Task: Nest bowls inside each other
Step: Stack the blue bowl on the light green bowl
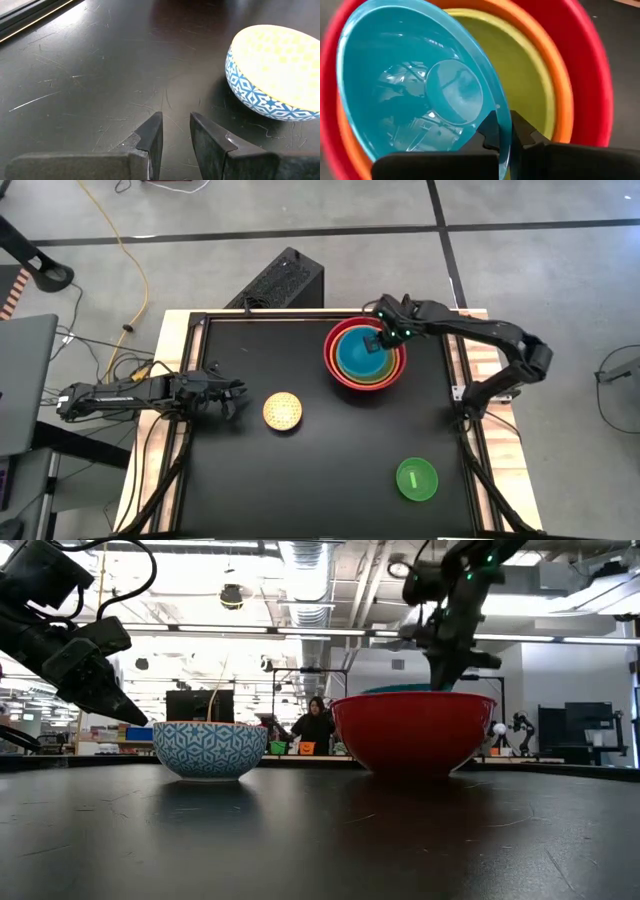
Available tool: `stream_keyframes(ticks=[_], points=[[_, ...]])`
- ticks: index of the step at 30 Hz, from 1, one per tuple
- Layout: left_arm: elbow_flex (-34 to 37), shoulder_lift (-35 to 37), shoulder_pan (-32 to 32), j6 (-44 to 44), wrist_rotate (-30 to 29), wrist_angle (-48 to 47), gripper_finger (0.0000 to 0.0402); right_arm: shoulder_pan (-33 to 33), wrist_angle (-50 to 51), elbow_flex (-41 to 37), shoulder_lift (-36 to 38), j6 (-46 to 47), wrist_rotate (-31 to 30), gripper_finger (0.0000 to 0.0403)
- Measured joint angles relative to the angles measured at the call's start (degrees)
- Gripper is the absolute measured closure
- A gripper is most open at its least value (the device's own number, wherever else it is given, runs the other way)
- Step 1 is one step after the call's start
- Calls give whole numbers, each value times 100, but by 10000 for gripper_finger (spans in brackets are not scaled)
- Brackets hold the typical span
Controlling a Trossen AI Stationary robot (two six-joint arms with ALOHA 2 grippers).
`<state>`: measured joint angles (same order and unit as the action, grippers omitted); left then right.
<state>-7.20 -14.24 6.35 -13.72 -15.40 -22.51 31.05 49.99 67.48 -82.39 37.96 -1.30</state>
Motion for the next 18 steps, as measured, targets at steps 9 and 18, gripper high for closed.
stream_keyframes(ticks=[9,18], points=[[0,-2,2,0,0,1,315,330,8,0,-396,-99,143,388],[0,-2,0,0,1,-1,315,272,57,-8,-415,-66,141,381]])
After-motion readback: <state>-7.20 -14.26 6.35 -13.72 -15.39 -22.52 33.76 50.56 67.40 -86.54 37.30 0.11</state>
